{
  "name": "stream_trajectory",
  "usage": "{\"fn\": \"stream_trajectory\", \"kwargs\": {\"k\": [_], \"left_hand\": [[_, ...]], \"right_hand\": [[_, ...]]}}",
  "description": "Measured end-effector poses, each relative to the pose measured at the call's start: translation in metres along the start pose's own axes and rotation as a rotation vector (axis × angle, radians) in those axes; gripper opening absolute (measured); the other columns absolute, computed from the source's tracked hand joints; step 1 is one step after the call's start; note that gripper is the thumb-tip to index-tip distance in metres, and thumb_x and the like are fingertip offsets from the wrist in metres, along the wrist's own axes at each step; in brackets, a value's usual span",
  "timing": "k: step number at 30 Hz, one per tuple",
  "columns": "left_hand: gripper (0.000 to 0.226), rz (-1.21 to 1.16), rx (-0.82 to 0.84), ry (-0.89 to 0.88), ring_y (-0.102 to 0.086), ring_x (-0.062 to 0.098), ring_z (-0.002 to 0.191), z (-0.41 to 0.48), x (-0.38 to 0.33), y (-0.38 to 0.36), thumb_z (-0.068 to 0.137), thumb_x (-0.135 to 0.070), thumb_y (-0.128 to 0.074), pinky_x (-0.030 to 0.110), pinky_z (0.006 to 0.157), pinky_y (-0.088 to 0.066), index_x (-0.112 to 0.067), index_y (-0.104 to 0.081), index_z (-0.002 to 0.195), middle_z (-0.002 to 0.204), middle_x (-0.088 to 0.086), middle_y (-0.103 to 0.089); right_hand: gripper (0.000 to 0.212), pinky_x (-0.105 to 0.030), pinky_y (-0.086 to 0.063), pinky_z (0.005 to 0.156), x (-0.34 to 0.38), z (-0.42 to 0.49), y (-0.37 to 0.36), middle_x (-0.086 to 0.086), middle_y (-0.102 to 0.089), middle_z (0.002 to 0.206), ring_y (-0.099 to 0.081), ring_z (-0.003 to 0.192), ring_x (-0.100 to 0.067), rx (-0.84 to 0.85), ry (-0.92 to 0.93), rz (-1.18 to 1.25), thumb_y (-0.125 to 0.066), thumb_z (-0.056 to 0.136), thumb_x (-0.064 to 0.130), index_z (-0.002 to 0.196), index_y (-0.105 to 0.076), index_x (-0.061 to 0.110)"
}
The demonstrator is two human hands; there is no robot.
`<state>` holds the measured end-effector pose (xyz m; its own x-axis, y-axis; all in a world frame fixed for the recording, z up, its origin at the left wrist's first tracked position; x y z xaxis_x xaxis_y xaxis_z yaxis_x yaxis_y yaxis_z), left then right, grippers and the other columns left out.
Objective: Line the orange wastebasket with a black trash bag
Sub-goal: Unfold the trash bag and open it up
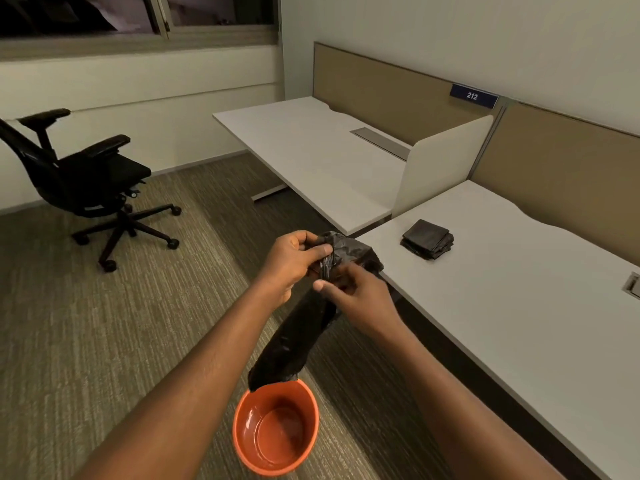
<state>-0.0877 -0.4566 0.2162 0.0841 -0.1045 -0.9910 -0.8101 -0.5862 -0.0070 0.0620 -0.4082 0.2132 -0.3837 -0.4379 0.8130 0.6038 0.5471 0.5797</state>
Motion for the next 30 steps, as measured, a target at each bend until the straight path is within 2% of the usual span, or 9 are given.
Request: {"fn": "stream_trajectory", "kwargs": {"k": [3, 6, 9, 12, 15, 17, 19, 24, 30], "left_hand": [[0.008, 0.017, 0.016, -0.014, -0.069, 0.014, 0.067, 0.003, -0.005, -0.005, 0.088, -0.012, -0.076, 0.023, 0.052, -0.053, -0.015, -0.070, 0.091, 0.073, -0.001, -0.075], [0.013, 0.024, -0.008, -0.034, -0.063, 0.010, 0.056, 0.003, -0.006, 0.002, 0.086, -0.018, -0.079, 0.020, 0.047, -0.050, -0.015, -0.068, 0.094, 0.068, -0.003, -0.071], [0.031, 0.068, -0.063, -0.046, -0.063, 0.008, 0.057, -0.001, -0.001, 0.013, 0.081, -0.035, -0.083, 0.020, 0.049, -0.051, -0.017, -0.066, 0.100, 0.075, 0.001, -0.068], [0.042, 0.248, 0.047, 0.005, -0.065, 0.010, 0.065, -0.008, 0.012, 0.012, 0.075, -0.046, -0.085, 0.025, 0.053, -0.052, -0.019, -0.067, 0.102, 0.083, 0.002, -0.067], [0.037, 0.452, 0.238, 0.079, -0.069, 0.011, 0.076, -0.019, 0.031, -0.002, 0.076, -0.043, -0.084, 0.025, 0.058, -0.050, -0.023, -0.068, 0.104, 0.090, -0.002, -0.072], [0.026, 0.494, 0.256, 0.083, -0.072, 0.013, 0.080, -0.022, 0.039, -0.007, 0.082, -0.032, -0.082, 0.024, 0.061, -0.055, -0.021, -0.070, 0.103, 0.093, 0.000, -0.075], [0.013, 0.445, 0.211, 0.082, -0.074, 0.019, 0.081, -0.022, 0.042, -0.008, 0.088, -0.020, -0.076, 0.031, 0.070, -0.060, -0.016, -0.071, 0.100, 0.093, 0.008, -0.077], [0.004, 0.284, 0.124, 0.109, -0.072, 0.017, 0.071, -0.020, 0.047, 0.000, 0.093, -0.009, -0.069, 0.026, 0.055, -0.054, -0.012, -0.067, 0.091, 0.083, 0.008, -0.073], [0.007, -0.246, -0.071, 0.342, -0.070, 0.026, 0.077, -0.018, 0.074, 0.021, 0.098, -0.009, -0.059, 0.041, 0.070, -0.059, -0.013, -0.060, 0.093, 0.089, 0.011, -0.070]], "right_hand": [[0.021, -0.029, -0.060, 0.074, -0.005, 0.004, -0.013, 0.010, -0.070, 0.091, -0.068, 0.084, -0.005, 0.027, -0.043, -0.003, -0.066, 0.092, 0.043, 0.107, -0.066, 0.028], [0.005, -0.026, -0.059, 0.068, -0.010, 0.009, -0.015, 0.007, -0.071, 0.079, -0.068, 0.071, -0.002, 0.036, -0.075, 0.048, -0.064, 0.095, 0.034, 0.093, -0.068, 0.031], [0.012, -0.026, -0.059, 0.062, -0.019, 0.016, -0.010, 0.001, -0.073, 0.076, -0.069, 0.063, -0.005, 0.007, -0.139, 0.120, -0.068, 0.092, 0.036, 0.086, -0.068, 0.025], [0.019, -0.025, -0.057, 0.057, -0.026, 0.019, -0.007, -0.007, -0.075, 0.084, -0.068, 0.060, -0.009, 0.018, -0.248, 0.346, -0.072, 0.089, 0.032, 0.094, -0.067, 0.014], [0.029, -0.020, -0.052, 0.051, -0.028, 0.018, -0.008, -0.006, -0.071, 0.081, -0.064, 0.056, -0.009, 0.037, -0.351, 0.554, -0.076, 0.085, 0.032, 0.095, -0.062, 0.009], [0.032, -0.019, -0.052, 0.050, -0.027, 0.018, -0.008, -0.007, -0.069, 0.081, -0.064, 0.057, -0.009, 0.045, -0.378, 0.593, -0.078, 0.083, 0.033, 0.095, -0.062, 0.009], [0.032, -0.019, -0.052, 0.051, -0.027, 0.019, -0.007, -0.008, -0.067, 0.083, -0.061, 0.062, -0.012, 0.038, -0.378, 0.603, -0.079, 0.082, 0.033, 0.095, -0.062, 0.008], [0.033, -0.025, -0.054, 0.061, -0.037, 0.021, 0.002, -0.007, -0.073, 0.090, -0.066, 0.070, -0.014, 0.017, -0.362, 0.572, -0.078, 0.083, 0.032, 0.101, -0.065, 0.007], [0.008, -0.028, -0.056, 0.070, -0.061, 0.020, 0.014, -0.004, -0.076, 0.098, -0.071, 0.082, -0.014, -0.011, -0.394, 0.532, -0.073, 0.089, 0.026, 0.092, -0.072, 0.019]]}}
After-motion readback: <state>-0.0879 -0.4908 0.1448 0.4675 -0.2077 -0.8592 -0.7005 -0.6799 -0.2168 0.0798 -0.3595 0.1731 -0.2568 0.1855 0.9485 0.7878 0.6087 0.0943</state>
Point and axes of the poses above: each hand's wrist, its own z-axis towards the middle knuckle, its own y-axis out of the back of the hand, x = y × z, the point moved 8 cm from there along z, towards the middle knuckle
